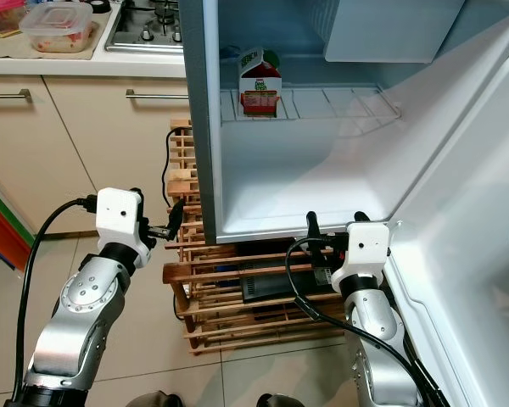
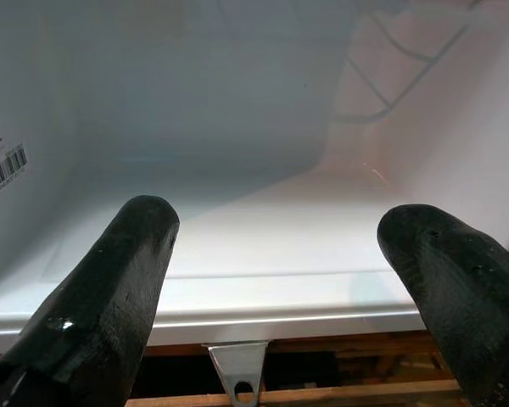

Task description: Restocking fridge

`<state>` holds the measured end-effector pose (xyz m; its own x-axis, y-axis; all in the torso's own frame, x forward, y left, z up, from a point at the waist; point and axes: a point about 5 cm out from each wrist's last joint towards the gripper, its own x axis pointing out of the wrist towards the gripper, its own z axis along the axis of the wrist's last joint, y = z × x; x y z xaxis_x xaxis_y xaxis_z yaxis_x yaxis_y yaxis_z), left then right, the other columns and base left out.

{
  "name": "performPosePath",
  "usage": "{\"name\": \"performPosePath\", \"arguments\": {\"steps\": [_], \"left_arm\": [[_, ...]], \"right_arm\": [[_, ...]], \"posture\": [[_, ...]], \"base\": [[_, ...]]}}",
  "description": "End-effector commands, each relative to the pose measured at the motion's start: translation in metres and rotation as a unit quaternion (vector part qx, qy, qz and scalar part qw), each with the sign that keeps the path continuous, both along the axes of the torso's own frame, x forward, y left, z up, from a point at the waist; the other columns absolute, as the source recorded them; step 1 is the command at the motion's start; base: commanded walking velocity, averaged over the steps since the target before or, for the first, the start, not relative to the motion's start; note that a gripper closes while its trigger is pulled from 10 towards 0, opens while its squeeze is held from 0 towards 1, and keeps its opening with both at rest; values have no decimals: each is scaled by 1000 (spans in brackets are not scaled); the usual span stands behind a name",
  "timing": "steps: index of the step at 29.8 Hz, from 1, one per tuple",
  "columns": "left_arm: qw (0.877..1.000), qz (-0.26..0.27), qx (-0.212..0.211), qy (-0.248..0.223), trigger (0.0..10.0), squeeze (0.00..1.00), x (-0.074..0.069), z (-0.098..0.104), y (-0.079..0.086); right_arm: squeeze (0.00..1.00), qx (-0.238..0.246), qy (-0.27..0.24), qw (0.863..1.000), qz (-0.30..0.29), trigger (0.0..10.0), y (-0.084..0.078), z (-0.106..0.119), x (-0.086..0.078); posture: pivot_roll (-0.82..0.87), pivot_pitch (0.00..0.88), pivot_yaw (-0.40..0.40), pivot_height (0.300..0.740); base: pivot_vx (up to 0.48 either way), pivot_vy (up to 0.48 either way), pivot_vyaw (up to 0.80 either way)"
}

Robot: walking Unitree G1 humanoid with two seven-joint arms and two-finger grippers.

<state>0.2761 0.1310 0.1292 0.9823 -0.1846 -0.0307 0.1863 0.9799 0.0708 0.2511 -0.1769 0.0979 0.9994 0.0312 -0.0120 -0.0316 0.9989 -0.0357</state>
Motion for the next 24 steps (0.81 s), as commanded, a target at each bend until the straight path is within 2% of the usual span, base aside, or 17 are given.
{"name": "performPosePath", "arguments": {"steps": [1,11,17,24], "left_arm": [[1000,-2,1,-1,10000,0,1,-1,-2],[1000,-6,2,1,10000,0,3,-2,-3],[1000,-9,2,-1,10000,0,4,-2,-4],[1000,-9,2,-1,10000,0,4,-3,-4]], "right_arm": [[0,-3,-2,1000,-4,10000,-4,1,2],[0,1,3,1000,-4,10000,-6,-6,5],[0,-1,6,1000,-5,10000,-14,-10,9],[0,-1,6,1000,-5,10000,-15,-11,9]], "posture": [[6,46,-48,740],[6,43,-40,740],[3,41,-38,740],[2,42,-37,740]], "base": [[0,0,0],[0,0,0],[-248,0,0],[-259,0,0]]}}
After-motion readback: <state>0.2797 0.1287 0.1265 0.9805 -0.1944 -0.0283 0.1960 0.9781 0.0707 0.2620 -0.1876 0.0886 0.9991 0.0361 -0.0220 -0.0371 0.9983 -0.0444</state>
